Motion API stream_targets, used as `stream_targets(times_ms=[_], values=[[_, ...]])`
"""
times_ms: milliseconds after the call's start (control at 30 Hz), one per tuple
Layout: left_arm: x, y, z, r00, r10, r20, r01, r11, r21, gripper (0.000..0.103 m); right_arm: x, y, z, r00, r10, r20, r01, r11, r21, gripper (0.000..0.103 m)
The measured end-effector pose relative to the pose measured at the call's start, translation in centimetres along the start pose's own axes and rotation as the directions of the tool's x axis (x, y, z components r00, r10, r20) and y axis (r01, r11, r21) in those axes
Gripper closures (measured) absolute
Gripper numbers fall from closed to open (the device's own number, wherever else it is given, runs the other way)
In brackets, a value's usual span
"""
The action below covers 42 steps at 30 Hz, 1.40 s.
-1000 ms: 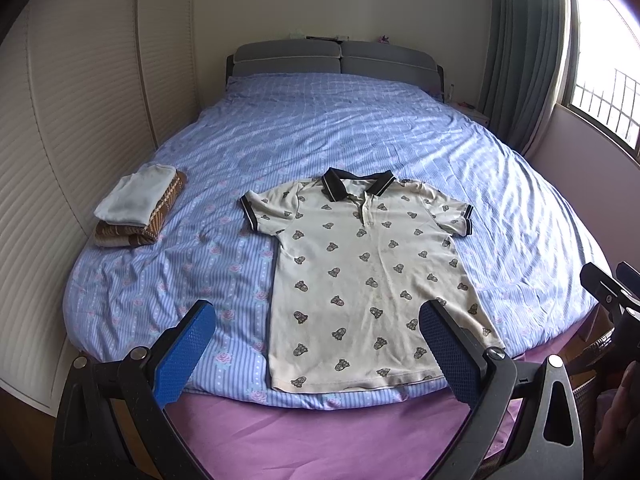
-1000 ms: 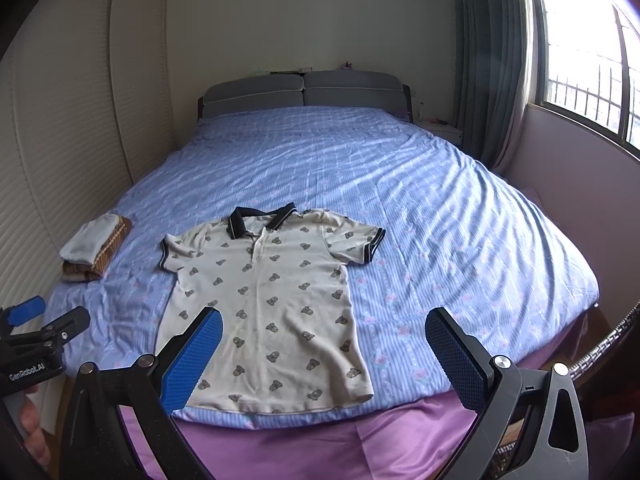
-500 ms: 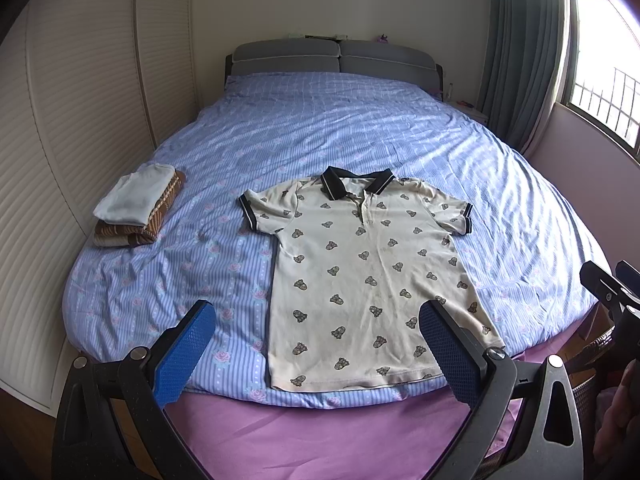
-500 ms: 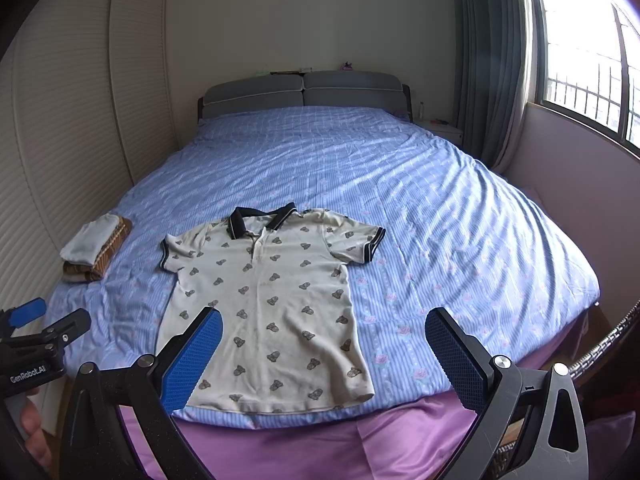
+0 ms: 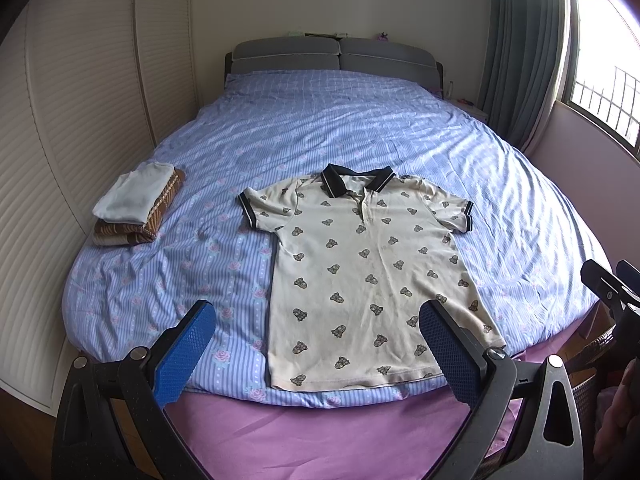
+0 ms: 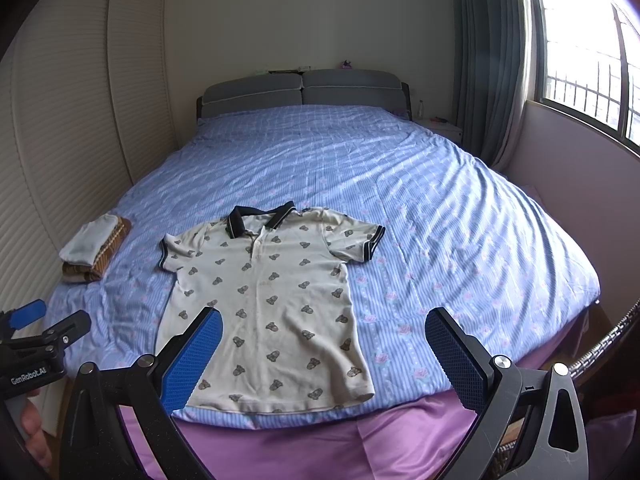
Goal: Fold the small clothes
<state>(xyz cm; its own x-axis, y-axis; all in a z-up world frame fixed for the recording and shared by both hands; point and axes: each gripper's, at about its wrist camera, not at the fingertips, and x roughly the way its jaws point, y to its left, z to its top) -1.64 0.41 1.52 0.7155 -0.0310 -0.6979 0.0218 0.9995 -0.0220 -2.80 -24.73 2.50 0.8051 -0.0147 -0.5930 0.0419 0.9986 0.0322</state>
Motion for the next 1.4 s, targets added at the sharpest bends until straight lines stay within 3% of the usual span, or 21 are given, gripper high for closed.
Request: stream_targets(times_ms=[1033,1233,1400], values=[[-0.2,-0.1,-0.2,1.0,0.024,0.017,-0.024,1.0,0.013,0.0,0.6,0.0,-0.1,1.0,0.003,0.013,-0.003,1.0,-0.003,0.0],[1.7,-1.2,0.6,0.999,0.025,0.024,-0.026,0.999,0.029,0.0,3.4,-0.6,0.8,1.0,0.015,0.007,-0.015,1.0,0.005,0.0],[5.5,-2.7,3.1,0.999,0.018,0.038,-0.019,0.999,0.028,0.0,6.8,-2.2,2.6,1.0,0.015,0.017,-0.015,0.999,0.032,0.0]])
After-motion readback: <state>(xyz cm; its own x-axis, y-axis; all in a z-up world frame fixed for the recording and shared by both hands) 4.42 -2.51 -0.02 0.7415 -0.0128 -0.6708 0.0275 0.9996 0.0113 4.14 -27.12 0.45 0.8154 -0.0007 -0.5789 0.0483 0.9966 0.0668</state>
